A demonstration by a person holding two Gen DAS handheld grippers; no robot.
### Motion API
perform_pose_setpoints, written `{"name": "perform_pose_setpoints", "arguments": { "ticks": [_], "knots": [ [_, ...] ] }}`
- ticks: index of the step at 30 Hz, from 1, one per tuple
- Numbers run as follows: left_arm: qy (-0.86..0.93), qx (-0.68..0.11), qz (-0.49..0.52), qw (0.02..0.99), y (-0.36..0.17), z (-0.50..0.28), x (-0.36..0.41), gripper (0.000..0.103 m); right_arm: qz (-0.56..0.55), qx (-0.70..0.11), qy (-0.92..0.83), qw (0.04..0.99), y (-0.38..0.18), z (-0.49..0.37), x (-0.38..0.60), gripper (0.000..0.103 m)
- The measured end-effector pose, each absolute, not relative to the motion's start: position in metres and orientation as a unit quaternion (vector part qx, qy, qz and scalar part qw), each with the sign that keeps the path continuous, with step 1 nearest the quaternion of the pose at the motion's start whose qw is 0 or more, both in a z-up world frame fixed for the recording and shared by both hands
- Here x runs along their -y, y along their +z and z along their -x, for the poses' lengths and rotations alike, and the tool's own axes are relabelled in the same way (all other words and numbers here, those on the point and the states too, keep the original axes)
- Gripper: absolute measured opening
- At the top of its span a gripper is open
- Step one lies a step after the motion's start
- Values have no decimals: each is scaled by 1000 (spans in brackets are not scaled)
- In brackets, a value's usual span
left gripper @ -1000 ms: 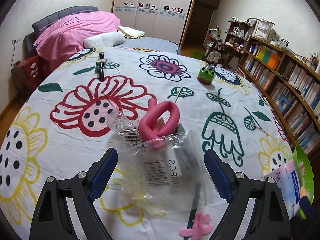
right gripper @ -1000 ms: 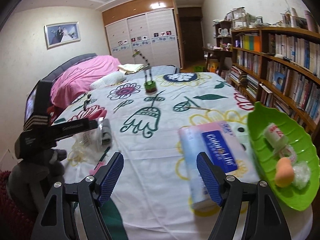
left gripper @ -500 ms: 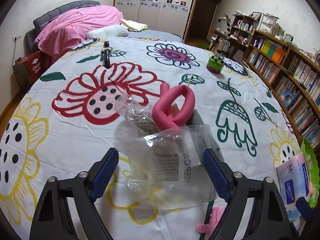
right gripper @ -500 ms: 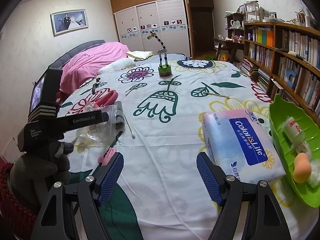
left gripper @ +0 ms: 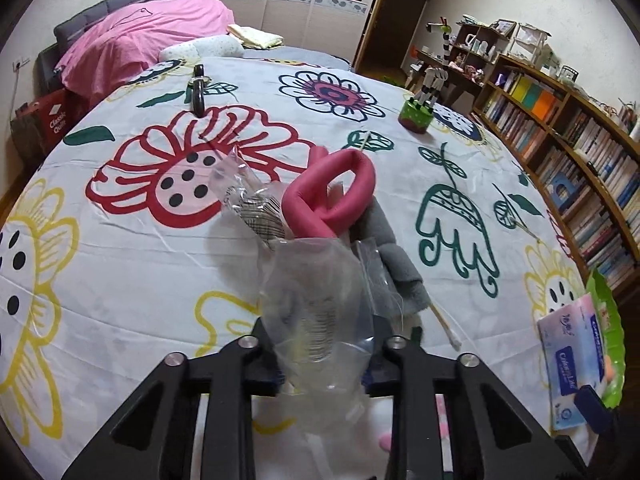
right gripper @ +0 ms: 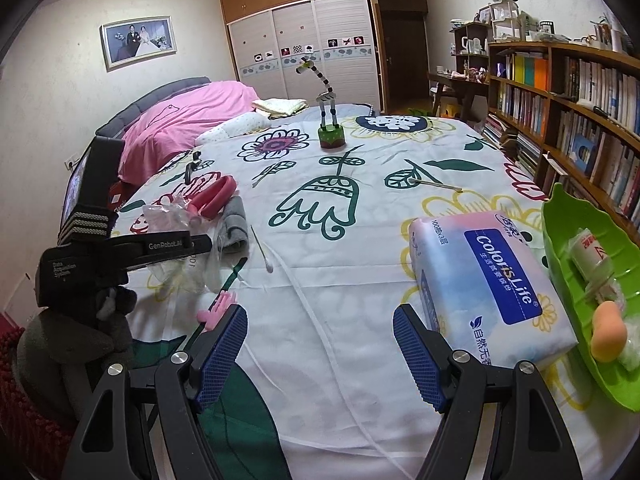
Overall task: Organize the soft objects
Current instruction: 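Grasp the large clear printed bag with the left tool while the right tool approaches the pink toy, then grasp the pink flower-shaped toy with the right tool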
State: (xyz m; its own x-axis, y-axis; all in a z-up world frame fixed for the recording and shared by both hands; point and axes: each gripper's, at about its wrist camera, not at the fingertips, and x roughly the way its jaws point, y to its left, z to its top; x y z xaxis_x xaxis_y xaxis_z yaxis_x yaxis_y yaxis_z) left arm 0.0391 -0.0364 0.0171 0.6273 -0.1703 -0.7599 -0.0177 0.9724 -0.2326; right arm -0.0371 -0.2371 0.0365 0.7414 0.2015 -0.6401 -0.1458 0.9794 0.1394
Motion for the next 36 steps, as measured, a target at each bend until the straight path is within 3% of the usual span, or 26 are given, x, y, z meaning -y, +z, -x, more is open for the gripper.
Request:
{"name": "perform_pose_setpoints", "arguments": {
  "ticks": [22,28,36],
  "knots": [
    [-49,-400,118,907,45,-5,-8,22,-8,-391,154,907,22,20,186,78],
    [-47,-388,126,912,54,-2,-17,22,3,-413,176,893,12,12,168,57],
    [-52,-382,129,914,59,-1,-18,22,22,-418,189,888,6,2,148,40]
  ]
}}
